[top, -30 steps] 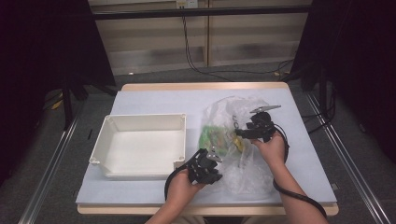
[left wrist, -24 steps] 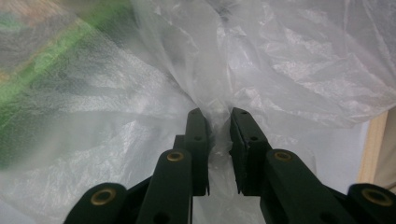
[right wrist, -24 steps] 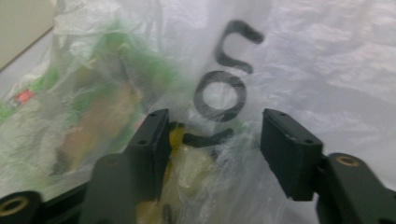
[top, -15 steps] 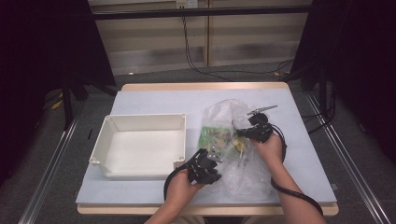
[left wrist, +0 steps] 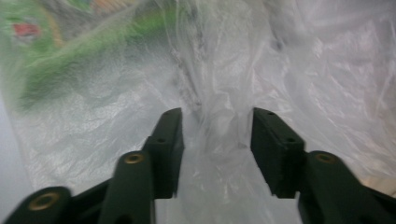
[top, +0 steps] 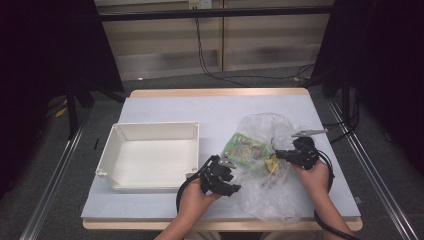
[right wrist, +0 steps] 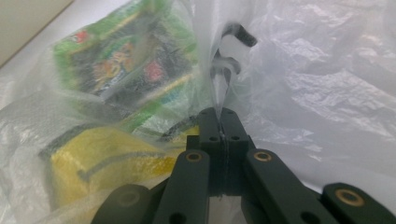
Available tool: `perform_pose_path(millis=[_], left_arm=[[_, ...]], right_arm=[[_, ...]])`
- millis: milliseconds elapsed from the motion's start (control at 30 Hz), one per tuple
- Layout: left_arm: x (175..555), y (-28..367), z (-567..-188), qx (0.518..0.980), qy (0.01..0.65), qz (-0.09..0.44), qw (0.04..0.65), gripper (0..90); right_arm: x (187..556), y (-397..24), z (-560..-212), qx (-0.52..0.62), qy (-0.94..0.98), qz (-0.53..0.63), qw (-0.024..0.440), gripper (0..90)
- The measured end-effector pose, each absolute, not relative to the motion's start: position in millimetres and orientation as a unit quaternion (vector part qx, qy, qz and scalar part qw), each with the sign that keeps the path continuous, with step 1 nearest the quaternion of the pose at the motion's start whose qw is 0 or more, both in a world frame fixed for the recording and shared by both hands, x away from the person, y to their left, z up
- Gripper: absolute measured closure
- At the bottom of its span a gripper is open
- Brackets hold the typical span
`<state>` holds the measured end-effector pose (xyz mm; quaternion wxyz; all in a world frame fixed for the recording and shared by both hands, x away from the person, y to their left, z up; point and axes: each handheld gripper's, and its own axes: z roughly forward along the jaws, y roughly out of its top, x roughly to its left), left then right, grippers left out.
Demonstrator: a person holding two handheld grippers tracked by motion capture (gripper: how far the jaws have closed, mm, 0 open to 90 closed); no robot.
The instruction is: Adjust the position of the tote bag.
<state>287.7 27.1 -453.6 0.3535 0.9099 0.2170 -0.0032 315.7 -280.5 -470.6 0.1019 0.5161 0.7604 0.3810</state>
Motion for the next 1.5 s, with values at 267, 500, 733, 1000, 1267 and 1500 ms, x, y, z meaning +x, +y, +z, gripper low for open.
perform_pose_path(millis=[267,500,733,1000,1267,1500], left_arm=[[276,19,-444,0.905,0.201,-0.026,0.374,45.9],[280,17,-460,0.927,0.188,-0.013,0.325,59.9],[285,16,-461,0.937,0.186,0.014,0.297,73.1],[287,19,-463,0.925,0.207,-0.002,0.318,77.1],[291,21,-461,0.933,0.191,0.002,0.305,78.6],[290,22,-460,0.93,0.191,0.001,0.313,78.5]], right_arm=[[292,-281,-470,0.504,0.77,0.376,0.107,89.5],[284,-283,-472,0.503,0.769,0.379,0.111,81.2],[290,-281,-459,0.499,0.764,0.383,0.145,56.2],[311,-272,-441,0.487,0.772,0.374,0.162,49.2],[345,-267,-447,0.492,0.784,0.331,0.185,44.5],[357,-267,-463,0.508,0.792,0.306,0.148,62.7]])
